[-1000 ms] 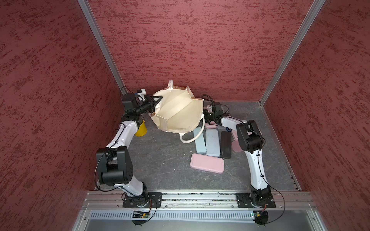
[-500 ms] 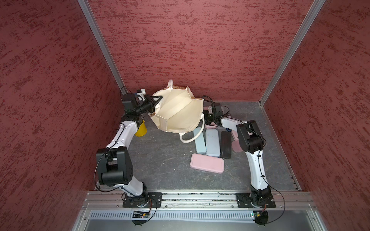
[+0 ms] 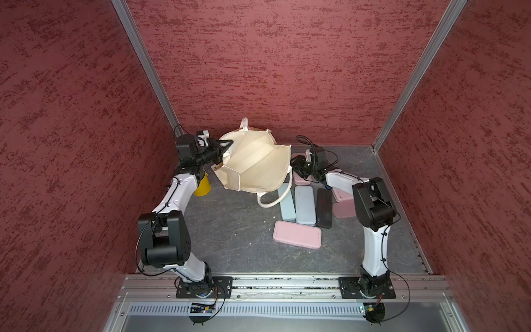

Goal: Take out the pencil case from the canvas bag
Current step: Place the pencil case at the center of the board.

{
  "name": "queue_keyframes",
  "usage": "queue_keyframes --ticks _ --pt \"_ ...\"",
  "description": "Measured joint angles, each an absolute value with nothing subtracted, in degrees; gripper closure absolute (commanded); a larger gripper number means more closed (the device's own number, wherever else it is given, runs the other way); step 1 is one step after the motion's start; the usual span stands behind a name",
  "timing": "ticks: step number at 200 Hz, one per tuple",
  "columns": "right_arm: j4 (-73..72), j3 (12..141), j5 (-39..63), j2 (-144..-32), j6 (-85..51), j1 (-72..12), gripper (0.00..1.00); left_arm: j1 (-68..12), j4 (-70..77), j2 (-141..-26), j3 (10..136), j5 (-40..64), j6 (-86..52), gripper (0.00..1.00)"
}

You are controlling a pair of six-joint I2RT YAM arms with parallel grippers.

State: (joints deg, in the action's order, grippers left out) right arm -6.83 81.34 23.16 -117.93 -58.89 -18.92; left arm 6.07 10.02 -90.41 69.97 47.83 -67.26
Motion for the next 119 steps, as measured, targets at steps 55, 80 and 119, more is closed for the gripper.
queue_keyframes --ticks 55,80,119 --pt "-9.02 79.24 24.4 -110.34 -57.43 -19.25 0.41 5.43 7.38 -90.41 70.24 45.84 -67.88 1.0" --pt "-9.65 77.25 26.48 -108.73 -57.43 -19.84 0.41 4.89 6.85 -90.54 71.07 45.32 -68.73 1.0" --pt "-9.69 75.68 28.99 -108.27 -57.71 -22.33 0.41 4.38 6.85 -91.81 73.32 44.97 -69.23 1.0"
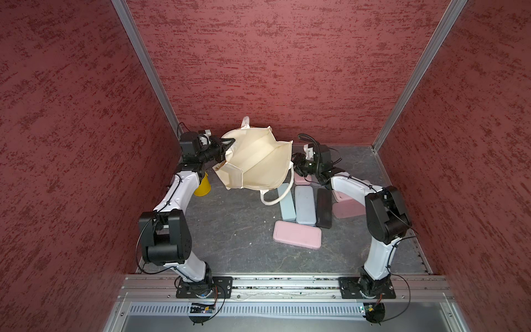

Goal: Take out the pencil case from the canvas bag
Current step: Place the pencil case at the center of the board, then place the canvas bag at the center of the board.

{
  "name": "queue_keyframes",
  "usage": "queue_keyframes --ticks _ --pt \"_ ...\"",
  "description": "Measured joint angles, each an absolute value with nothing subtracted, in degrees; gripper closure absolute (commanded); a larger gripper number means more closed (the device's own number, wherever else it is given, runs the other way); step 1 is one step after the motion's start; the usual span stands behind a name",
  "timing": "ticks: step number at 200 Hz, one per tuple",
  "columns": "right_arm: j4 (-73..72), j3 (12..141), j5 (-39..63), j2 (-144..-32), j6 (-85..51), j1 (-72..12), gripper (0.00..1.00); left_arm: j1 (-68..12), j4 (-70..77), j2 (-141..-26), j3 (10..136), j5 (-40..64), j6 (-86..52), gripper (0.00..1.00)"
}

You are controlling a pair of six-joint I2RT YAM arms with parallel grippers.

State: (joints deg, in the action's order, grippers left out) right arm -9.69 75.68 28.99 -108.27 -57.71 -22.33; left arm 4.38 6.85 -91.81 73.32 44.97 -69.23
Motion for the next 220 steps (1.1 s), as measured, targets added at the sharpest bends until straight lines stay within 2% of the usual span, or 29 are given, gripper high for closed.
queue_keyframes --ticks 51,74,101,125,129,134,220 --pt "-10.13 78.26 30.72 -108.12 -59.51 -23.83 0.41 4.38 5.67 -93.78 75.37 44.88 -69.19 0.9" --pt "-11.38 78.89 30.89 -108.09 -60.66 -23.81 0.41 4.36 5.15 -94.08 75.68 44.97 -69.28 0.77" --pt "-11.75 78.87 30.96 -108.09 -62.08 -23.81 0.41 4.23 4.54 -94.28 75.99 44.99 -68.77 0.56" --pt "-12.47 78.81 31.07 -107.92 -63.16 -23.86 0.41 4.23 3.4 -94.28 77.23 44.91 -67.46 0.45" --pt "-12.58 78.81 31.07 -107.9 -63.29 -23.86 0.41 4.25 3.25 -94.28 77.52 44.84 -67.35 0.39" --pt "-12.71 78.81 31.07 -107.87 -63.53 -23.86 0.41 4.32 2.92 -94.28 77.97 44.82 -67.18 0.36" --pt "-13.93 79.4 31.35 -107.87 -65.78 -24.23 0.41 5.58 -7.05 -94.52 88.36 42.15 -57.52 0.32"
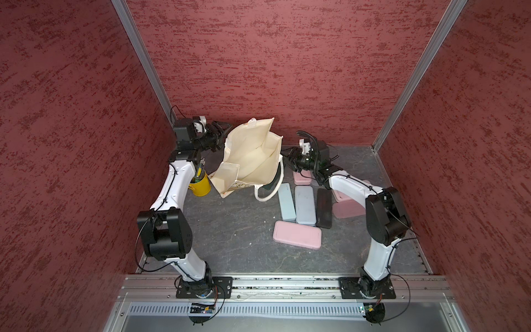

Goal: Take out the pencil case from the canvas bag
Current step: Place the canvas bag at the center of the board.

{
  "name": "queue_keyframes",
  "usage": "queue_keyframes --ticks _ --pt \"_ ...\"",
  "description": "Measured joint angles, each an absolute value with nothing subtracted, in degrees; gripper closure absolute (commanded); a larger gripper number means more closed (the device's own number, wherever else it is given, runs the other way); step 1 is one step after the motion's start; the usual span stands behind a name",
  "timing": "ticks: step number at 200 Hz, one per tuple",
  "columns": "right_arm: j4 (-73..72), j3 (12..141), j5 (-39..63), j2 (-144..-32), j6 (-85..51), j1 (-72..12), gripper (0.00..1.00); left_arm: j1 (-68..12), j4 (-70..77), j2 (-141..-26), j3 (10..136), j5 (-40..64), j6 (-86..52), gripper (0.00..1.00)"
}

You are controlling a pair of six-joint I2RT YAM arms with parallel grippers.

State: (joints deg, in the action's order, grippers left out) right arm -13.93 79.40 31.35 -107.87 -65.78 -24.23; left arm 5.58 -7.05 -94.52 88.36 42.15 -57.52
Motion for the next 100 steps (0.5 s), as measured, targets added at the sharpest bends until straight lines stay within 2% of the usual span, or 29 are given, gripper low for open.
queue_keyframes --ticks 57,100 --pt "-15.07 86.21 31.42 -110.08 -67.33 -26.11 0.41 8.23 -13.98 -93.14 91.11 37.3 -49.63 0.32" --pt "-15.14 92.25 31.31 -114.54 -68.53 -27.03 0.4 11.46 -17.19 -85.49 87.68 33.39 -44.16 0.31"
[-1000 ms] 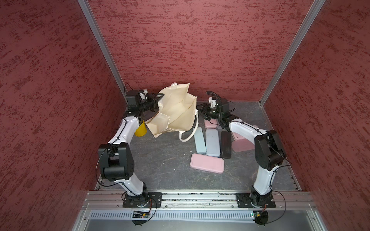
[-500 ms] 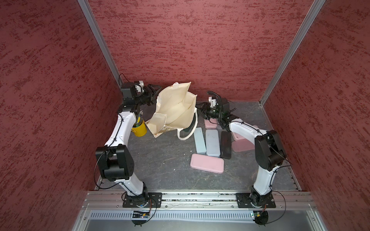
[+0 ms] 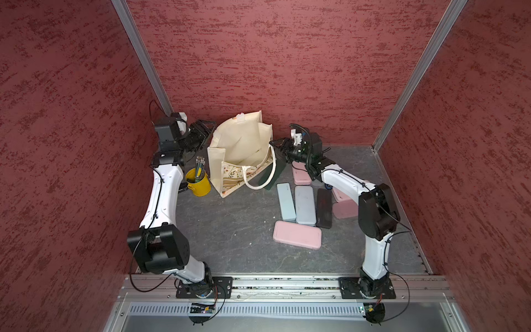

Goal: Take out the pencil case from the canvas bag
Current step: Place the canvas bag at the center of the board, then reset both arms

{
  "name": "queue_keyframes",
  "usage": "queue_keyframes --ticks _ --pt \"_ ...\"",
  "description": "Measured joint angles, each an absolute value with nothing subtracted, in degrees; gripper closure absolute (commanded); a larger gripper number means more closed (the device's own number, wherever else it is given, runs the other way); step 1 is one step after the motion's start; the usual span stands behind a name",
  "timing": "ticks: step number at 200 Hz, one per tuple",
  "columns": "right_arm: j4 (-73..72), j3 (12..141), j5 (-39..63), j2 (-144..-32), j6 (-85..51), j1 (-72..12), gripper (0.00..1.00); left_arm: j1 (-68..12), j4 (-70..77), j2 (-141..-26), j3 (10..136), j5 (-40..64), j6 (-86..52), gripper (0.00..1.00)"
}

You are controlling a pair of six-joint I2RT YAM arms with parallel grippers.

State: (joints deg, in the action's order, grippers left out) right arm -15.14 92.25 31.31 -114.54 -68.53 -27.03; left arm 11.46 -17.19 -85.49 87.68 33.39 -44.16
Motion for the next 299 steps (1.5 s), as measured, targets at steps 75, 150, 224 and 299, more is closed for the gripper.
queue_keyframes --ticks 75,150,224,299 --pt "-13.61 100.12 31.27 -121.21 -68.62 -27.73 0.4 16.95 -18.44 -75.31 78.11 30.72 -40.42 0.31" --pt "-12.1 92.23 30.2 -118.96 -65.95 -27.33 0.39 17.06 -19.88 -74.26 76.05 29.69 -39.03 0.32" --pt "-10.04 79.4 26.68 -106.08 -61.34 -22.85 0.39 17.08 -20.53 -60.05 68.07 19.94 -32.14 0.32" --pt "-5.1 73.93 22.39 -98.85 -53.84 -15.53 0.38 17.08 -17.67 -52.36 52.9 12.08 -27.68 0.31"
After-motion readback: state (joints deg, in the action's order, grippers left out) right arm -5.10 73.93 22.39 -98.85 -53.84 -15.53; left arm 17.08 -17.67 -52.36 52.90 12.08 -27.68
